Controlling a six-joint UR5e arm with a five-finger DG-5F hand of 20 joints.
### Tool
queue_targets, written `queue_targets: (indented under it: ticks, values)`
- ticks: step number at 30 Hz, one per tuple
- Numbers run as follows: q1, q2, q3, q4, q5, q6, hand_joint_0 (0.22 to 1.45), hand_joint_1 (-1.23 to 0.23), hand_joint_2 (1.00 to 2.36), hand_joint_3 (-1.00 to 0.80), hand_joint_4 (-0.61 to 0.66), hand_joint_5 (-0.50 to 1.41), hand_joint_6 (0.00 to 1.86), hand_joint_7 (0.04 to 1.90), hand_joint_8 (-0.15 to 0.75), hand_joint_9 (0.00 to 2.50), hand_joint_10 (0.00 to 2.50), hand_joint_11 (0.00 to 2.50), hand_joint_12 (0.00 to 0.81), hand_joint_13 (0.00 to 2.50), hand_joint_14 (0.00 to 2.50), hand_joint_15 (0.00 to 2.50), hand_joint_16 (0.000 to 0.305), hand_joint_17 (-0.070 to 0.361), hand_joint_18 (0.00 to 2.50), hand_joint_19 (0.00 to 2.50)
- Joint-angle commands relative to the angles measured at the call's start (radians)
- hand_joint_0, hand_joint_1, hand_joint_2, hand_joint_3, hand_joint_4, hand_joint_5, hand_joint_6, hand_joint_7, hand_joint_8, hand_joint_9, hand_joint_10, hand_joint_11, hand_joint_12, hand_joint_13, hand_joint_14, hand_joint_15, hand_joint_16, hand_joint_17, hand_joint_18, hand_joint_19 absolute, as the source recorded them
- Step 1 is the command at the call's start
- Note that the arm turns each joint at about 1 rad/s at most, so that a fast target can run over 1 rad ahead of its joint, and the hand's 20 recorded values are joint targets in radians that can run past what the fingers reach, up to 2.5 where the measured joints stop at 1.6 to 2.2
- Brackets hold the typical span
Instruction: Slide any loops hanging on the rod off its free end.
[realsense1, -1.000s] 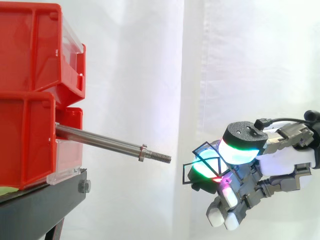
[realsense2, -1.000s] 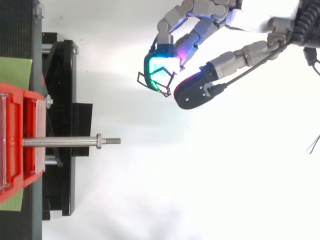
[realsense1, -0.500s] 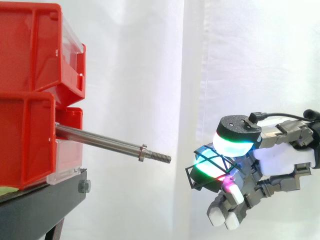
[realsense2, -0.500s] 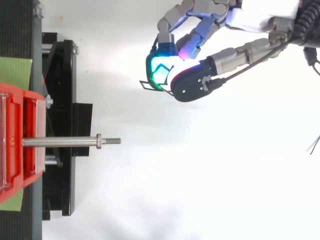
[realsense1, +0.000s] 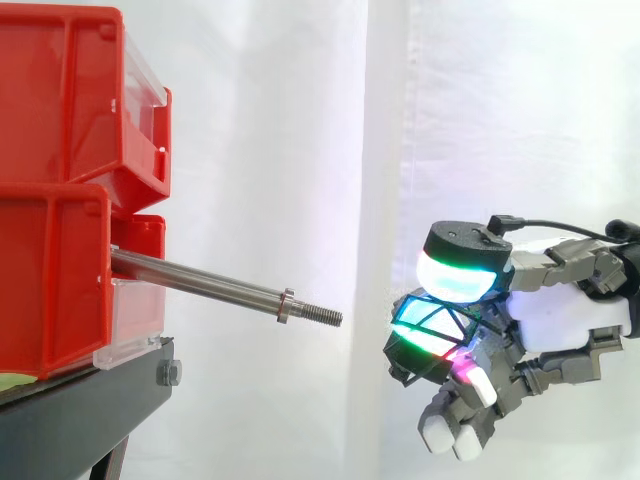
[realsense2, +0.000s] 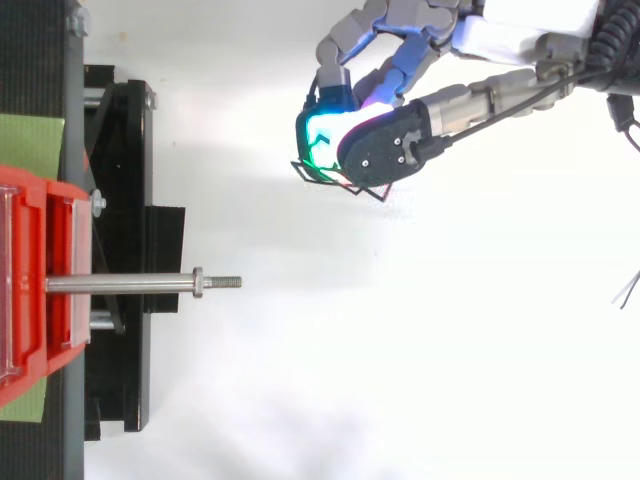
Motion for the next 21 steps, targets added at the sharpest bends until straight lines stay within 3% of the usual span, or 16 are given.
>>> queue_targets:
  ticks: [1,4,10,14,21]
  values:
    - [0.000,0.000,0.000,-0.001,0.000,0.001,0.56,-0.63,1.02,-0.13,0.05,-0.13,0.91,1.02,0.298,1.08,0.02,0.63,0.401,0.79,0.02,0.41,0.058,0.131,0.67,0.49]
    - [0.000,0.000,0.000,-0.001,0.000,0.000,0.58,-0.73,1.02,-0.04,0.06,-0.15,0.92,0.99,0.310,1.06,0.02,0.63,0.418,0.79,0.02,0.40,0.063,0.142,0.71,0.47]
    - [0.000,0.000,0.000,-0.001,0.000,0.001,0.58,-0.73,1.02,-0.12,0.07,-0.15,0.92,0.99,0.288,1.05,0.02,0.64,0.396,0.77,0.02,0.40,0.058,0.131,0.67,0.48]
    - [0.000,0.000,0.000,-0.001,0.000,0.001,0.59,-0.74,1.03,-0.06,0.02,-0.14,0.92,1.04,0.287,1.08,0.02,0.64,0.390,0.79,0.02,0.40,0.057,0.129,0.69,0.47]
    - [0.000,0.000,0.000,-0.001,0.006,0.000,0.57,-0.71,1.01,-0.04,0.04,-0.11,0.91,1.05,0.301,1.19,0.02,0.53,0.424,0.85,0.01,0.37,0.069,0.156,0.78,0.46]
